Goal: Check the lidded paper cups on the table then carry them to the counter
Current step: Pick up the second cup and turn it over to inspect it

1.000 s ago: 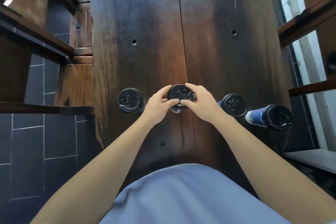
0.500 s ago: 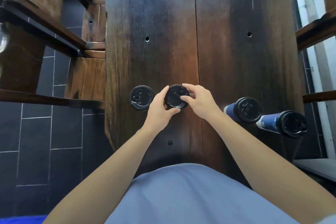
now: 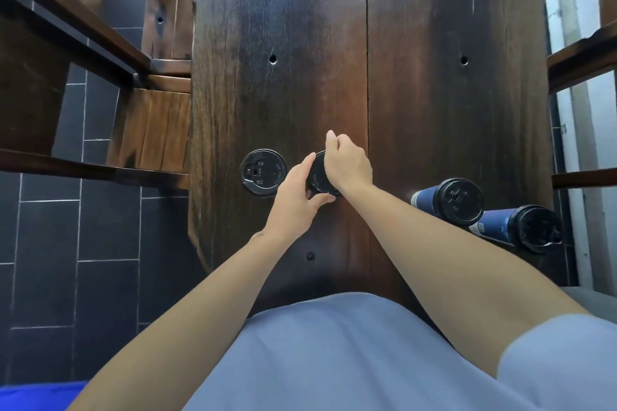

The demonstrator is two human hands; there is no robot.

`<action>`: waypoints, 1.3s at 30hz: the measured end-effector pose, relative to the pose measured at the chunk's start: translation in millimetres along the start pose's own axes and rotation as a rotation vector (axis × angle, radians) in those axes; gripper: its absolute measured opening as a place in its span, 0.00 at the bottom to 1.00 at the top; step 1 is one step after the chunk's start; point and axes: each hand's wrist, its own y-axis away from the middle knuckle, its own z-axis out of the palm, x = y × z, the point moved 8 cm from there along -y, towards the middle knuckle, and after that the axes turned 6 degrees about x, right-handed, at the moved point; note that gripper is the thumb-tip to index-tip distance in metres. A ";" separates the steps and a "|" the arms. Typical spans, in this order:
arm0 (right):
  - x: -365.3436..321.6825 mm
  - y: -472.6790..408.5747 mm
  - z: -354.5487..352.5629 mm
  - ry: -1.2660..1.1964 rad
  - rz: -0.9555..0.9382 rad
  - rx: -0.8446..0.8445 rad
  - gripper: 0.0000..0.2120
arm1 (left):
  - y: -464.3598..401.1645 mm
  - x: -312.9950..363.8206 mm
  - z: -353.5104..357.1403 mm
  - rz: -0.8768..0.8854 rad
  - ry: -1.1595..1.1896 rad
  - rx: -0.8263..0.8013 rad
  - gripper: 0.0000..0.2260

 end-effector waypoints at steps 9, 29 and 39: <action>-7.4 -1.5 -3.9 0.189 -0.071 0.155 0.23 | 1.1 -6.7 4.1 -0.001 0.058 0.044 0.35; 17.5 9.6 -11.4 -0.252 0.110 -0.134 0.25 | 5.5 -4.5 3.4 -0.001 0.103 0.037 0.35; 3.0 63.0 -69.9 -0.224 -0.293 -0.470 0.41 | 9.8 47.8 -41.5 -0.145 0.276 -0.202 0.28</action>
